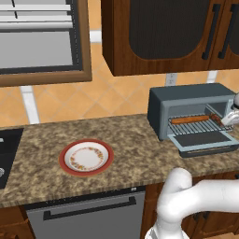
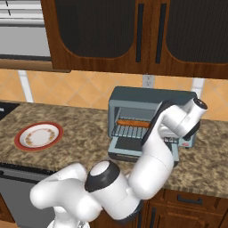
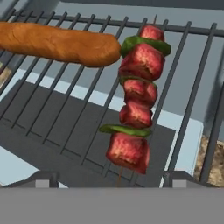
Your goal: Pick up the kebab skewer and baguette bread, and place them inside the toaster oven. Close the toaster oven door and start by setting the timer.
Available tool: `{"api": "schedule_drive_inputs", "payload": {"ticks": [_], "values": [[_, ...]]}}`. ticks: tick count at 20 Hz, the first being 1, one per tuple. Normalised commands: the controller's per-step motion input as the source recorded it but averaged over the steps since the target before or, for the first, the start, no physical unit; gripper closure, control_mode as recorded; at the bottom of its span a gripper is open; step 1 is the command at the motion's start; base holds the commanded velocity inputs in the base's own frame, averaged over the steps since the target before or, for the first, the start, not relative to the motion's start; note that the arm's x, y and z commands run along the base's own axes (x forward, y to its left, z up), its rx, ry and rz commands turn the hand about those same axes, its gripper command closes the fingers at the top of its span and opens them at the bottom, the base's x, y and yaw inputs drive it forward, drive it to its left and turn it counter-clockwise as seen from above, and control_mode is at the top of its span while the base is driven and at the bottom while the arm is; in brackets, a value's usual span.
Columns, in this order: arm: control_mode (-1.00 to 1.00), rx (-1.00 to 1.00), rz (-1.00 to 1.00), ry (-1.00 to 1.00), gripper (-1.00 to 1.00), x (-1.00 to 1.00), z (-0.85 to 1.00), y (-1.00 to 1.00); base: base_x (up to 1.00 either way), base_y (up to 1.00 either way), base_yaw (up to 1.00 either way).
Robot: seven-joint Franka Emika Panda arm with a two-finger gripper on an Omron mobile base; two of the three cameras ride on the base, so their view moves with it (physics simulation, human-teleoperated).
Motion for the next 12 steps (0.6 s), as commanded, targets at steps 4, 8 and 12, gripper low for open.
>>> {"api": "schedule_drive_inputs", "payload": {"ticks": [4, 8, 12], "values": [[-1.00, -0.05, -0.05, -0.08, -1.00, 0.00, 0.09, 0.00, 0.00, 0.00, 0.00], [-1.00, -0.06, -0.07, -0.05, -1.00, 0.00, 0.26, 0.00, 0.00, 0.00, 0.00], [-1.00, -0.04, -0.09, -0.02, -1.00, -0.32, 0.28, 0.02, 0.00, 0.00, 0.00]]}}
